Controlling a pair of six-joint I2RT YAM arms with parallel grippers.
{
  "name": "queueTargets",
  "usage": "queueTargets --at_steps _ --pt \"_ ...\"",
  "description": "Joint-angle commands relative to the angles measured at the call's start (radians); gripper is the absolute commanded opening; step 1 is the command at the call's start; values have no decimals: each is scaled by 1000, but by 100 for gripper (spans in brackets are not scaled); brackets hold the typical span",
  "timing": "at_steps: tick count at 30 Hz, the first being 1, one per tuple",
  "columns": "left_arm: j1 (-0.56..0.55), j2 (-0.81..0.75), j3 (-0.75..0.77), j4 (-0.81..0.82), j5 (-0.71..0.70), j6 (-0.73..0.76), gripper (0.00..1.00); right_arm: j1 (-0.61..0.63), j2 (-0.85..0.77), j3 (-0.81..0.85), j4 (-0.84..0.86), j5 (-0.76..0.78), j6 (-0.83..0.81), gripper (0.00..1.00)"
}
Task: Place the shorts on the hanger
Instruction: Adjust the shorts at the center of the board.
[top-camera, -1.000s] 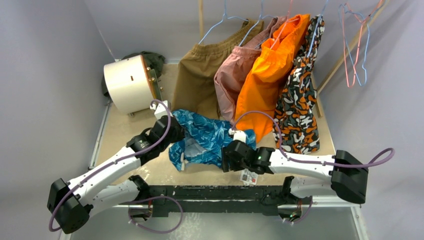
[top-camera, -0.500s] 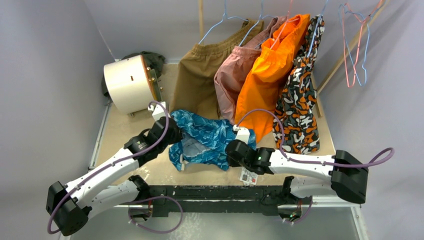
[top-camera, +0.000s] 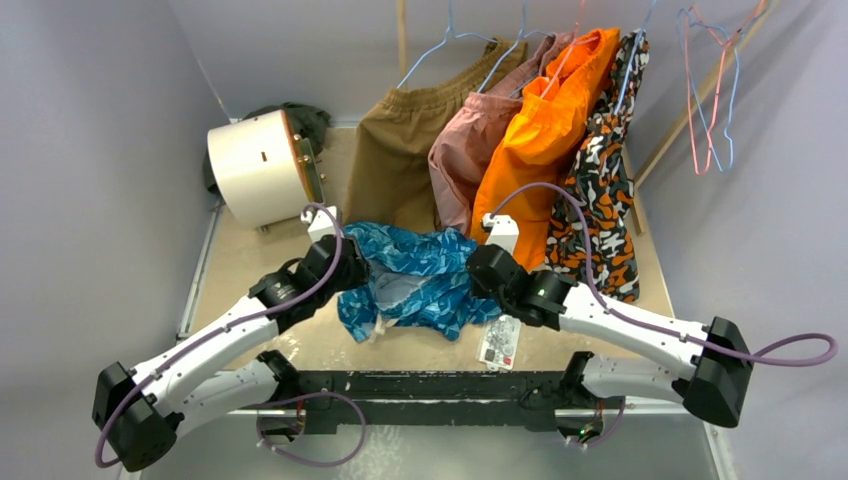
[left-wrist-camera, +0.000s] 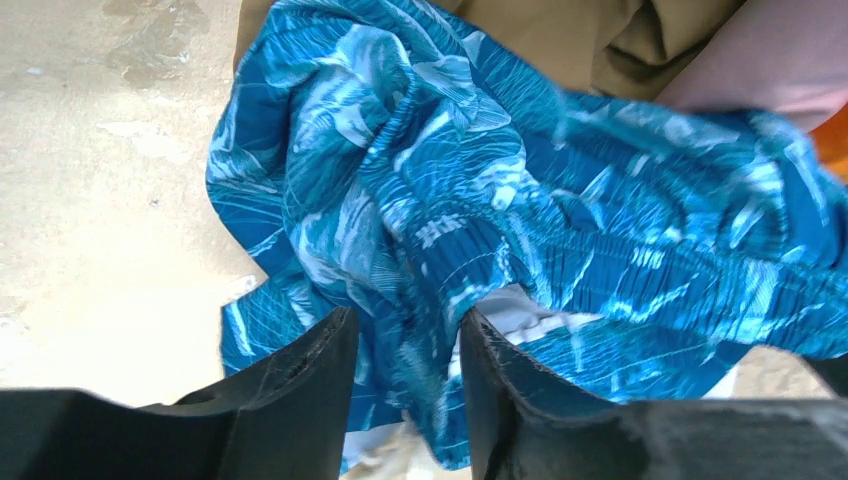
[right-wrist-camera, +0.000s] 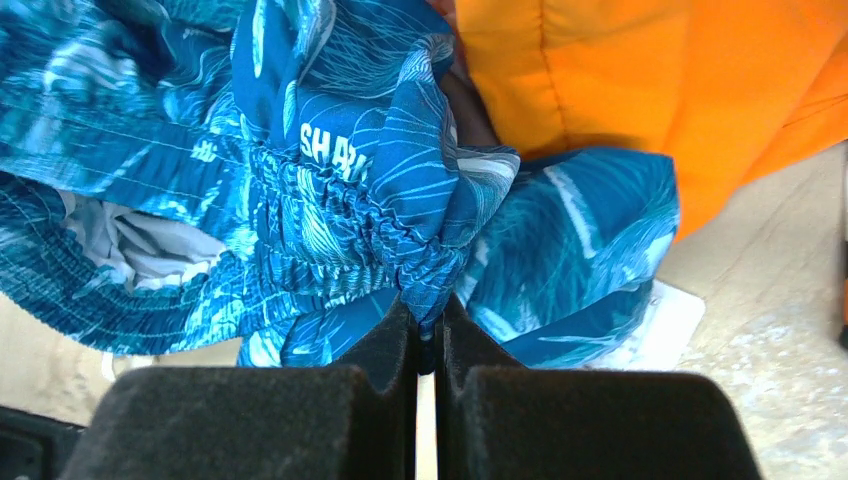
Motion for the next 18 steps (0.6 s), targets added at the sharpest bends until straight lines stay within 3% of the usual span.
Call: queueTargets --at_steps 1,7,18 --pt "4 37 62 -18 11 106 46 -39 14 36 2 -22 -124 0" --pt "4 113 126 -65 26 205 57 -40 47 53 20 -65 -168 0" --pt "4 202 276 -151 16 426 61 -45 63 64 22 -84 -208 0"
